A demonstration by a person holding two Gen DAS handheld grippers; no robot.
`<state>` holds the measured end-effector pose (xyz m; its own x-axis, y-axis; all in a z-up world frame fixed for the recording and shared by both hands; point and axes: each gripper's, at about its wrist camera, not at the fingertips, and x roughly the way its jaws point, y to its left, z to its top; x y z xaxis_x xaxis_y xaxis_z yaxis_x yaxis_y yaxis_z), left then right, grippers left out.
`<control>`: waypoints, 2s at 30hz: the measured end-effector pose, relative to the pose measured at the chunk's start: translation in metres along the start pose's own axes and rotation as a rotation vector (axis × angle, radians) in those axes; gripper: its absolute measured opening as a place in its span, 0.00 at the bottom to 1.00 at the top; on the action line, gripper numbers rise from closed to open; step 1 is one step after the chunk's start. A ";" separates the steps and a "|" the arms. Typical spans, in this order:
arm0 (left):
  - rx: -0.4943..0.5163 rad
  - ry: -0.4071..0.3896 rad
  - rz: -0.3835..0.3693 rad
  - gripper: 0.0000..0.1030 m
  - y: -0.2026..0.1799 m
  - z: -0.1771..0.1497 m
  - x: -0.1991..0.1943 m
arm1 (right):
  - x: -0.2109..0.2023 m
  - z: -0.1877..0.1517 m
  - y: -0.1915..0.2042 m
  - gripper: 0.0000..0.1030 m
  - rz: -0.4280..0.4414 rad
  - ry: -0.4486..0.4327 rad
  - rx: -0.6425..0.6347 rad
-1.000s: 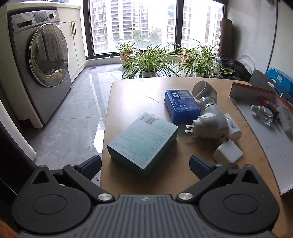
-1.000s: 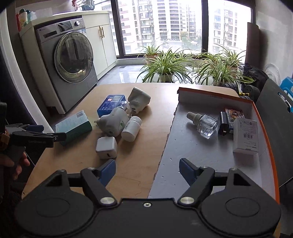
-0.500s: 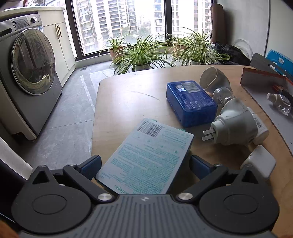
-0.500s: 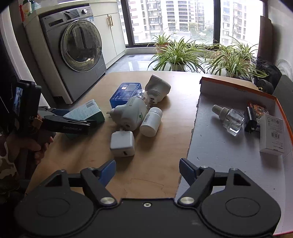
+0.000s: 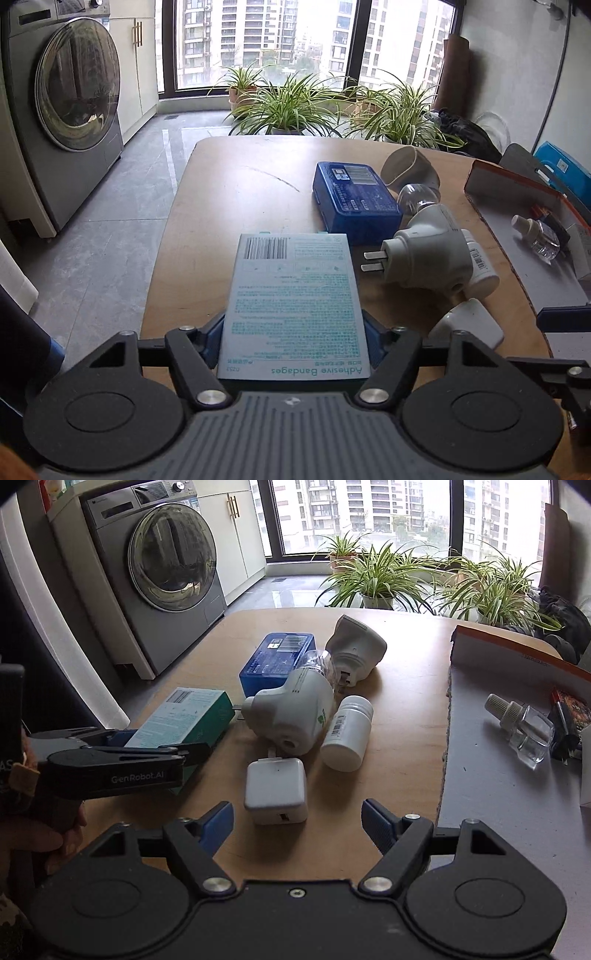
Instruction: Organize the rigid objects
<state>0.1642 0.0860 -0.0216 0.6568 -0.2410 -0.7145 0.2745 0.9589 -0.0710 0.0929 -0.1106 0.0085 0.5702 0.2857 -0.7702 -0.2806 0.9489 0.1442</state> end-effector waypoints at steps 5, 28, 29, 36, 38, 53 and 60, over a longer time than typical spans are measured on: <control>-0.002 -0.037 0.054 0.70 -0.008 -0.006 -0.014 | 0.016 0.004 0.006 0.88 -0.001 0.007 -0.011; -0.123 -0.099 -0.009 0.70 -0.059 -0.028 -0.063 | -0.055 -0.025 -0.018 0.49 -0.056 -0.100 -0.013; -0.118 -0.102 -0.019 0.70 -0.064 -0.028 -0.065 | -0.061 -0.026 -0.023 0.49 -0.070 -0.114 -0.009; -0.063 -0.117 -0.098 0.44 -0.112 -0.018 -0.071 | -0.102 -0.036 -0.068 0.49 -0.169 -0.187 0.059; -0.050 -0.118 -0.126 0.44 -0.126 -0.013 -0.069 | -0.110 -0.039 -0.082 0.49 -0.186 -0.195 0.088; -0.019 -0.074 -0.087 0.80 -0.126 -0.038 -0.069 | -0.132 -0.066 -0.129 0.49 -0.187 -0.227 0.187; 0.118 0.014 -0.064 0.72 -0.143 -0.070 -0.051 | -0.134 -0.065 -0.128 0.49 -0.164 -0.236 0.193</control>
<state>0.0426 -0.0284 -0.0240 0.6256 -0.2984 -0.7208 0.3968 0.9172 -0.0354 0.0025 -0.2793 0.0529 0.7648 0.1285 -0.6314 -0.0317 0.9862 0.1623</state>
